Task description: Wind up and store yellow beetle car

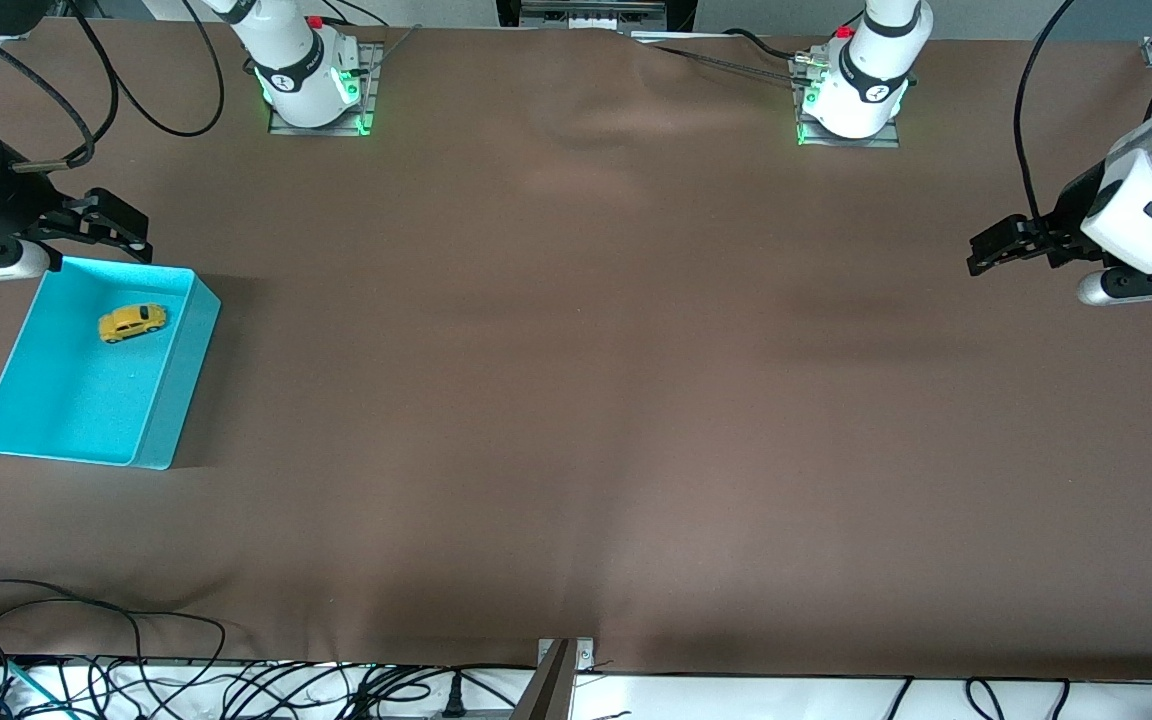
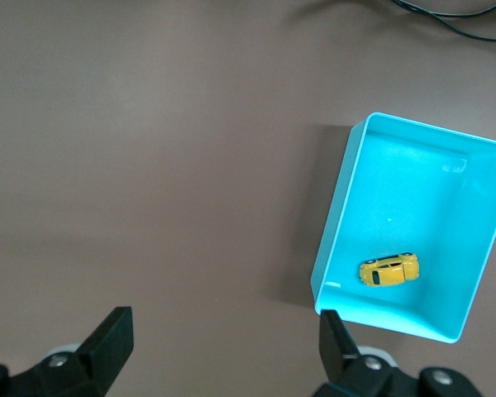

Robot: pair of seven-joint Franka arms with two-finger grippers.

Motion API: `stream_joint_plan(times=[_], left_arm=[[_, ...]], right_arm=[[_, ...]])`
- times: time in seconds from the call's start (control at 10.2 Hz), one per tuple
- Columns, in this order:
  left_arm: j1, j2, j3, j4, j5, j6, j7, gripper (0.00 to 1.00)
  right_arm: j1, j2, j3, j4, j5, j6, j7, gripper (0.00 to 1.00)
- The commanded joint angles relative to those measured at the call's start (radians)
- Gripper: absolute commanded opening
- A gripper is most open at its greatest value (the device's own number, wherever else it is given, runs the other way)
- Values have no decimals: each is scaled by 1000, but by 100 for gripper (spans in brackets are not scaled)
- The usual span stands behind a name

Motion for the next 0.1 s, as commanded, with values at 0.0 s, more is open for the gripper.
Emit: stream_joint_plan(times=[0.0], left_arm=[[10,-16,-4,-18,-30,13,-3,100]], right_arm=[[12,-2,-13,28,-7,-45,13,100]])
